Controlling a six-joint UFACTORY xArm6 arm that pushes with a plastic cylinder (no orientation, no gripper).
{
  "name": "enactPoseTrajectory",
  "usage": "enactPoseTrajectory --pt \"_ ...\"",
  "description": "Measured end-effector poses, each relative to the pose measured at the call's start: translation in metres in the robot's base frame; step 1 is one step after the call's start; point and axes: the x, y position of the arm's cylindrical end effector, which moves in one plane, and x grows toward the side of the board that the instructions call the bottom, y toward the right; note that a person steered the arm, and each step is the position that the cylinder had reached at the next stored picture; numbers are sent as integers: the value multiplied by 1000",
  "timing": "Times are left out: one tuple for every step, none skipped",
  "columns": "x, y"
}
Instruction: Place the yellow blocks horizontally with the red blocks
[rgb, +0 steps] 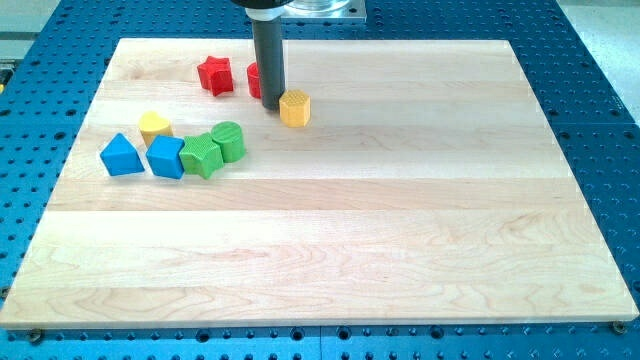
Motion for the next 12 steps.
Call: enactPoseTrajectory --pt "35 -11" --pt "63 13" --pt "15 28" --pt "-6 22" --pt "42 -25" --pt "47 -88" --pt "52 -122" --pt "50 -152" --pt "37 -216" --pt "83 -233" --pt "103 -213" --pt "80 -193"
